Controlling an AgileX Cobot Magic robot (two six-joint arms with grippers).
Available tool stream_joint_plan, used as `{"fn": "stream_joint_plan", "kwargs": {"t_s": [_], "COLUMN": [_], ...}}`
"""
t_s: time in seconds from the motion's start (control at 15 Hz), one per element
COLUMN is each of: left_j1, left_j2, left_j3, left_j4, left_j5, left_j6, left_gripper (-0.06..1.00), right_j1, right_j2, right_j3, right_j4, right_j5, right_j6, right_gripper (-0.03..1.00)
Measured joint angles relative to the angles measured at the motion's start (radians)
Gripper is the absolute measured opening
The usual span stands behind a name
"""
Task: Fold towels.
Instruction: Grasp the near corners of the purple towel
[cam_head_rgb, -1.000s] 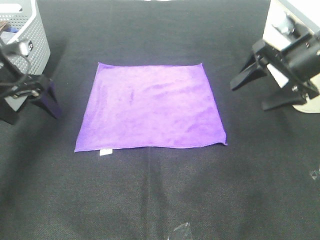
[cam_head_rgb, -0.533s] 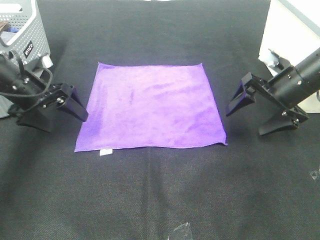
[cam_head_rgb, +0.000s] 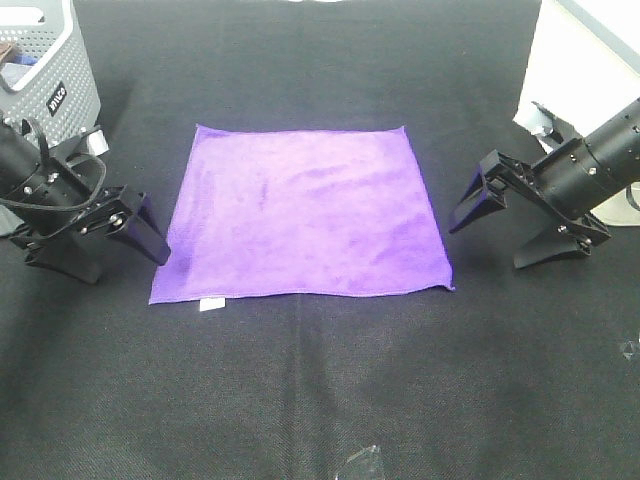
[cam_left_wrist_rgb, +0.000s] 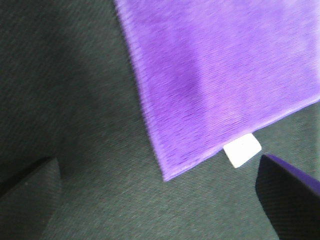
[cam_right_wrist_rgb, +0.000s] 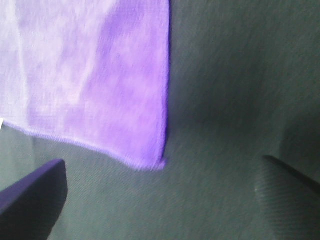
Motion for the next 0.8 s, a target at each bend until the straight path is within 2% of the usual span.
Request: {"fn": "stream_joint_plan", "kwargs": {"t_s": [0.13, 0.47, 0.67, 0.8], "left_j1": [0.0, 0.0, -0.013, -0.059], "left_j2": [0.0, 0.0, 0.0, 0.002], "left_j3": [0.0, 0.0, 0.0, 0.0], "left_j4": [0.01, 0.01, 0.012, 0.011], "left_j5": [-0.002, -0.002, 0.004, 0.006], "left_j6": [-0.021, -0.021, -0.031, -0.035], "left_gripper": [0.99, 0.99, 0.99, 0.96], "right_j1": [0.0, 0.004, 0.06, 0.111], "right_j2": [0.038, 0.088, 0.09, 0.102], "right_j3": [-0.003, -0.015, -0.019, -0.025], "right_j4": [0.038, 0.082, 0.082, 0.082], "right_j5": [-0.036, -0.031, -0.048, -0.052], "right_j6": [-0.027, -0.048, -0.048, -0.045], "right_gripper": [0.97, 0.95, 0.94, 0.9]}}
